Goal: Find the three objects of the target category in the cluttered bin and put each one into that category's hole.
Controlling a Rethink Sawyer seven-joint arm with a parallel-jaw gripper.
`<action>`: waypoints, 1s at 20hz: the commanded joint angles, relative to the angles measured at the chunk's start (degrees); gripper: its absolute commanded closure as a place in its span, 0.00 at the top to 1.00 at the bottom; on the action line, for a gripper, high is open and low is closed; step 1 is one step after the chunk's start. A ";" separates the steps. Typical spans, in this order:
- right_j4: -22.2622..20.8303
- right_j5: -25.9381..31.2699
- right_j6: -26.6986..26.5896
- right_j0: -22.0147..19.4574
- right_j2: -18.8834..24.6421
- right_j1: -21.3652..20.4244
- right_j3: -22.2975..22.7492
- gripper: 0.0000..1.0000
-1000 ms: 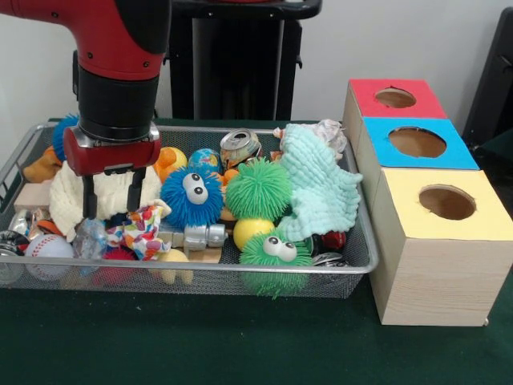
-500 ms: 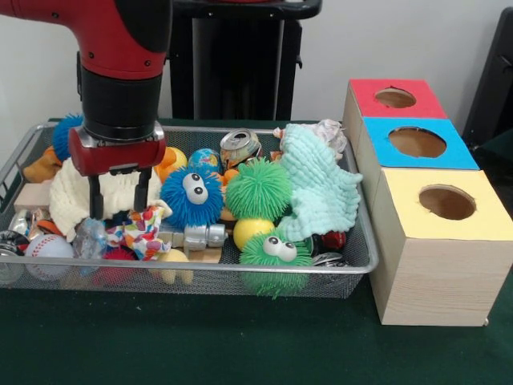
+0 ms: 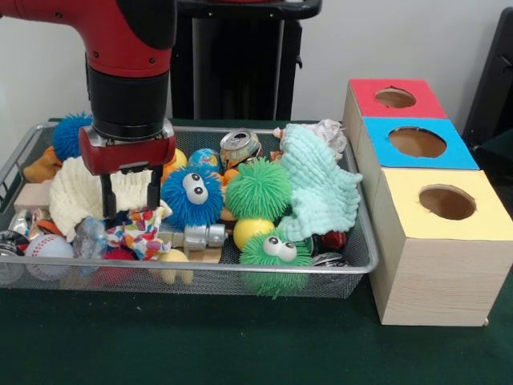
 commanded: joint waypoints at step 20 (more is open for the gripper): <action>0.94 -8.43 3.33 -1.43 3.00 4.46 4.01 1.00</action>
